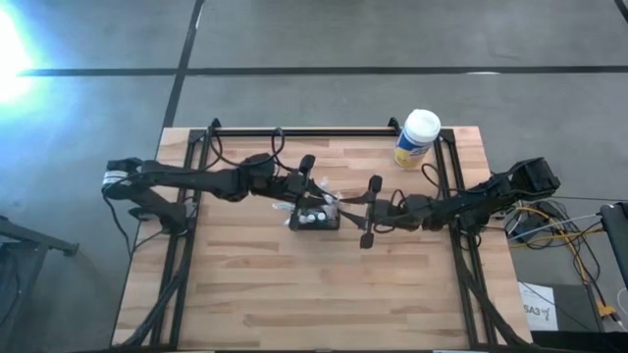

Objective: Pick & Place toothbrushing station
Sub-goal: Put the purple toothbrush into the black mesh organizer

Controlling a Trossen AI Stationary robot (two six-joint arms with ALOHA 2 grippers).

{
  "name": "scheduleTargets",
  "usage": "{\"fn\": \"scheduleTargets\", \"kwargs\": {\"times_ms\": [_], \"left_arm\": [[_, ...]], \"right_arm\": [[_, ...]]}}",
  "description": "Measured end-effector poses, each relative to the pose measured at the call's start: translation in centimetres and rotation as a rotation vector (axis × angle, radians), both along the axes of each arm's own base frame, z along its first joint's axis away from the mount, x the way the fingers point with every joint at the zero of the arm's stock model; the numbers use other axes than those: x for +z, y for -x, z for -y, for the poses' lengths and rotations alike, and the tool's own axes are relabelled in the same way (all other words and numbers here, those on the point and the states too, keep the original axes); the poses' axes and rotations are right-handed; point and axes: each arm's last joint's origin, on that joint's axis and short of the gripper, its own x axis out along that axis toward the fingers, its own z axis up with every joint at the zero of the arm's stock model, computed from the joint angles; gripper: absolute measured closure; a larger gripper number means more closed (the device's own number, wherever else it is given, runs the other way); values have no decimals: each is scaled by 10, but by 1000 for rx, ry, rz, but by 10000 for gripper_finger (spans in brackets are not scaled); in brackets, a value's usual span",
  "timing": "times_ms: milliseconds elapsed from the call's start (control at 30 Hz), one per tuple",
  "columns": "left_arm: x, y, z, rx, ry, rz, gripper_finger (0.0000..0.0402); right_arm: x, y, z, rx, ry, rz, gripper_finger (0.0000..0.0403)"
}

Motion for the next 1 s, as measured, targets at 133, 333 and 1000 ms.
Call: {"fn": "scheduleTargets", "kwargs": {"times_ms": [133, 333, 1000], "left_arm": [[6, 6, 0, 9, -16, 12, 385], [27, 26, -8, 95, -55, 59, 386], [-20, 23, -29, 311, -10, -104, 386]], "right_arm": [[0, 1, 1, -19, -1, -3, 244], [0, 5, 3, -57, -3, -32, 220], [8, 23, 4, -35, -74, -75, 244]]}}
